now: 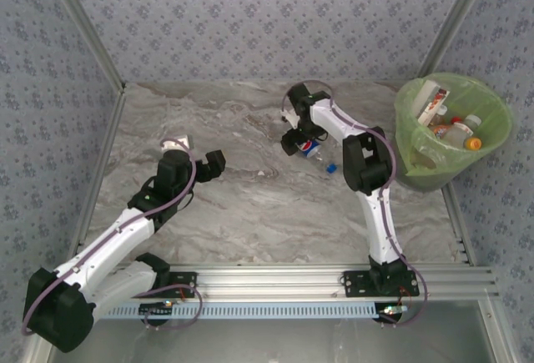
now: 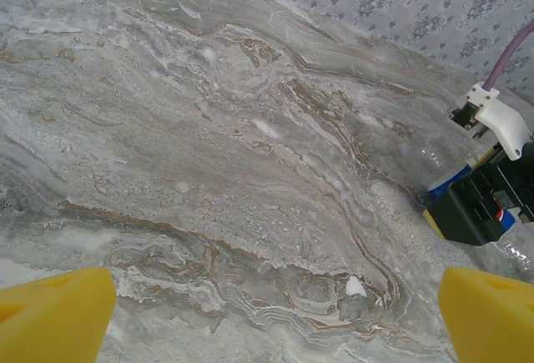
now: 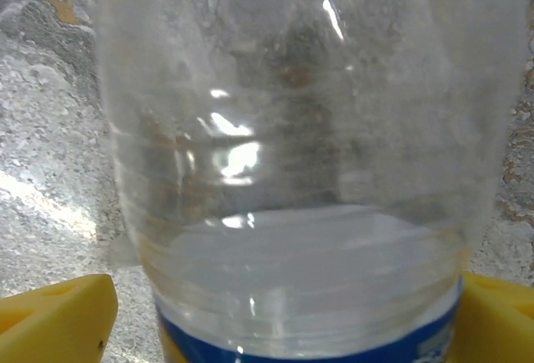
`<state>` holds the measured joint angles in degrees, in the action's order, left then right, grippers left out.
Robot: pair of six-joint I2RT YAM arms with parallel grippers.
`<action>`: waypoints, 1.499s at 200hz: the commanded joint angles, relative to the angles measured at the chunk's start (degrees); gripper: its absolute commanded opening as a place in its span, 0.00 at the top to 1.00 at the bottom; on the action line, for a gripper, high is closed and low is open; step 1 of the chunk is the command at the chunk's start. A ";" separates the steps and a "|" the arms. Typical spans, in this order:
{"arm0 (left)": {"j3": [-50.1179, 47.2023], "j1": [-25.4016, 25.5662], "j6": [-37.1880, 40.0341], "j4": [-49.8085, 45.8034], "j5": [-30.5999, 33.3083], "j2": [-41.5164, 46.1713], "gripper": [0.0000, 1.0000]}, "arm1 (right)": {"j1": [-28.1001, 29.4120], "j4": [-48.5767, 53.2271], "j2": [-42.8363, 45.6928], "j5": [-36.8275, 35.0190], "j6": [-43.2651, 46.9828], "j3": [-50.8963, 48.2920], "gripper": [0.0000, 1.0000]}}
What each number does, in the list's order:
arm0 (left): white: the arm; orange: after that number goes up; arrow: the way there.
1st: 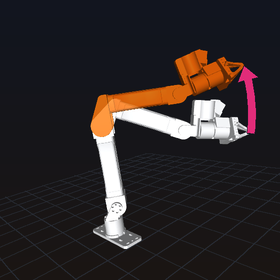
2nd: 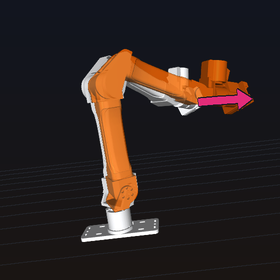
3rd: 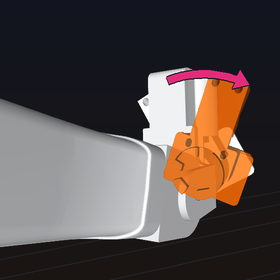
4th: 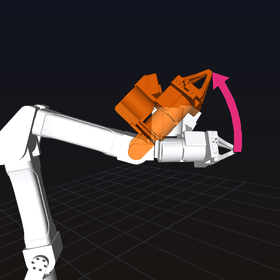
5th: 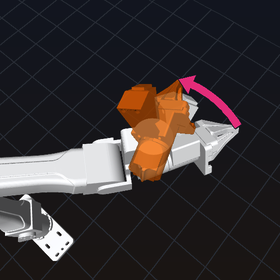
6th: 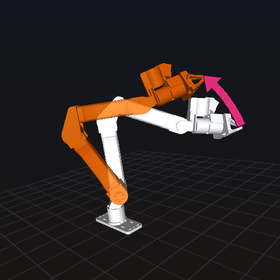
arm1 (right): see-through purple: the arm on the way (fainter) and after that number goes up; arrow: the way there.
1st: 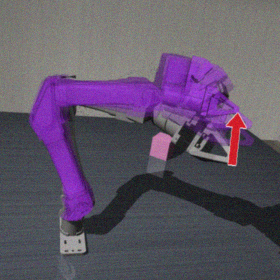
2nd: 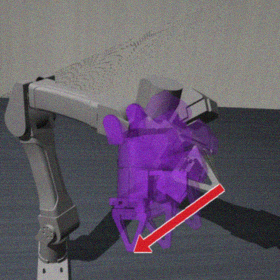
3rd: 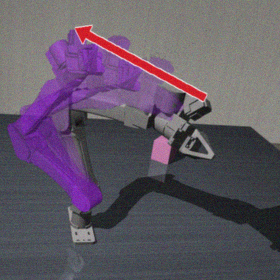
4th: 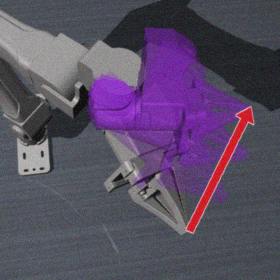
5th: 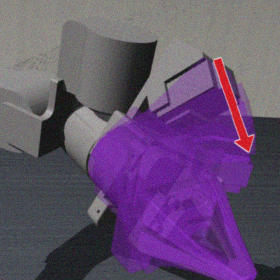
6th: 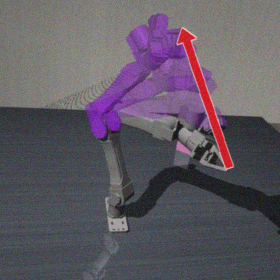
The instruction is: Put the plastic bottles in the bin
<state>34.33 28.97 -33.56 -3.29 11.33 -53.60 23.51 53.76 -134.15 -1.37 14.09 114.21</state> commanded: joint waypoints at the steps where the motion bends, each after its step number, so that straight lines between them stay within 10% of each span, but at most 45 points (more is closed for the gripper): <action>1: -0.30 -0.20 0.19 -0.95 1.00 1.24 0.01 | 0.30 2.95 -3.02 -1.88 0.59 2.79 0.11; 105: -0.31 -0.19 0.17 0.20 1.15 0.18 0.01 | -2.20 7.85 -3.64 3.78 0.76 2.61 0.18; 178: -0.46 -0.20 -0.63 1.09 0.59 -1.07 0.01 | -2.43 4.28 -0.43 2.75 -0.10 -0.27 0.51; 300: -0.76 -0.22 -1.06 2.28 0.02 -1.90 0.01 | -2.36 -4.34 15.68 -0.34 -3.25 -10.96 0.54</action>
<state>33.54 28.97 -34.15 -2.85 11.57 -55.05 21.02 51.86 -123.26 -0.71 12.64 105.84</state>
